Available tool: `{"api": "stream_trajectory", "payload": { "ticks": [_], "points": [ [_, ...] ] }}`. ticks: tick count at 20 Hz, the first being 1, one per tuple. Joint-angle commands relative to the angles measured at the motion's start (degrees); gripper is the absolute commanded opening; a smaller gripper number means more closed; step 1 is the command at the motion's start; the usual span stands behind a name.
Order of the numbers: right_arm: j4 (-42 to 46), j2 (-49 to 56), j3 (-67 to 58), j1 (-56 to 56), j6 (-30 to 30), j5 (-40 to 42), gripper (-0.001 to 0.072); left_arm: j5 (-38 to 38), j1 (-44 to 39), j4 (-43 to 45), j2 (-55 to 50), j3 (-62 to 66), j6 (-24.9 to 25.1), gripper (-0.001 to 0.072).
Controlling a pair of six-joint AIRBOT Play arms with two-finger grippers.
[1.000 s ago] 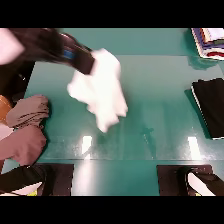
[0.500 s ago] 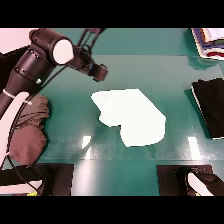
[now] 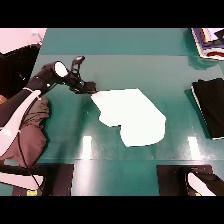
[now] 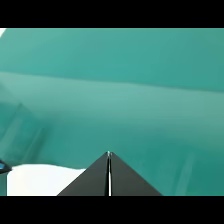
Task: Fold the shirts.
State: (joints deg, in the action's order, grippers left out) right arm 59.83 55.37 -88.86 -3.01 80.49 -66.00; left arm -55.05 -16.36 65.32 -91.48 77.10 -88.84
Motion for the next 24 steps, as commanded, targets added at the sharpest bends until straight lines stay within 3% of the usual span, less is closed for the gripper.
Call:
{"api": "stream_trajectory", "payload": {
  "ticks": [1, 2, 3, 4, 5, 11, 15, 16, 17, 18, 21, 24],
  "points": [
    [-0.2, 1.8, 0.0, 0.0, 0.0, -2.3, 0.0014, 2.4, 0.0, -7.5, -4.0, -0.8, 2.8, 0.0552],
    [-0.2, 2.3, 0.0, 0.0, 0.0, -2.8, 0.0014, 3.1, 0.0, -7.4, -4.1, -0.8, 2.8, 0.0546],
    [-0.1, 2.8, 0.0, 0.0, 0.0, -3.5, 0.0014, 3.8, 0.0, -7.5, -4.0, -0.6, 2.8, 0.0374],
    [-0.1, 3.4, 0.0, 0.0, 0.0, -4.8, 0.0014, 3.8, 0.2, -7.2, -3.9, 0.2, 2.9, 0.0136],
    [-0.1, 4.0, 0.0, 0.0, 0.1, -6.3, 0.0013, 2.8, 0.6, -7.0, -3.8, 1.4, 3.1, 0.0028],
    [0.4, 10.5, 0.4, 3.6, 0.1, -23.2, 0.0014, -11.8, 4.2, 3.7, -3.5, 15.4, 3.8, 0.0028],
    [0.2, 11.6, 14.7, 5.9, 0.1, -17.3, 0.0016, -12.1, 4.2, 8.4, -1.7, 18.4, 3.8, 0.0028],
    [0.1, 12.0, 20.2, 5.9, 0.1, -14.5, 0.0132, -12.0, 4.2, 8.4, -1.7, 18.4, 3.8, 0.0028],
    [-0.4, 12.6, 25.1, 5.4, 0.1, -11.8, 0.0432, -12.0, 4.2, 8.4, -1.7, 18.3, 3.8, 0.0028],
    [-0.4, 13.9, 29.6, 4.2, 0.1, -9.6, 0.0563, -11.9, 4.2, 8.4, -1.7, 18.3, 3.8, 0.0028],
    [-0.8, 19.9, 37.1, -1.6, 0.0, -3.6, 0.0554, -10.9, 4.2, 8.2, -1.7, 18.3, 3.8, 0.0028],
    [-6.7, 26.3, 37.6, -6.8, -0.7, 2.3, 0.0552, -10.4, 4.2, 8.2, -1.7, 18.3, 3.8, 0.0028]
  ]
}}
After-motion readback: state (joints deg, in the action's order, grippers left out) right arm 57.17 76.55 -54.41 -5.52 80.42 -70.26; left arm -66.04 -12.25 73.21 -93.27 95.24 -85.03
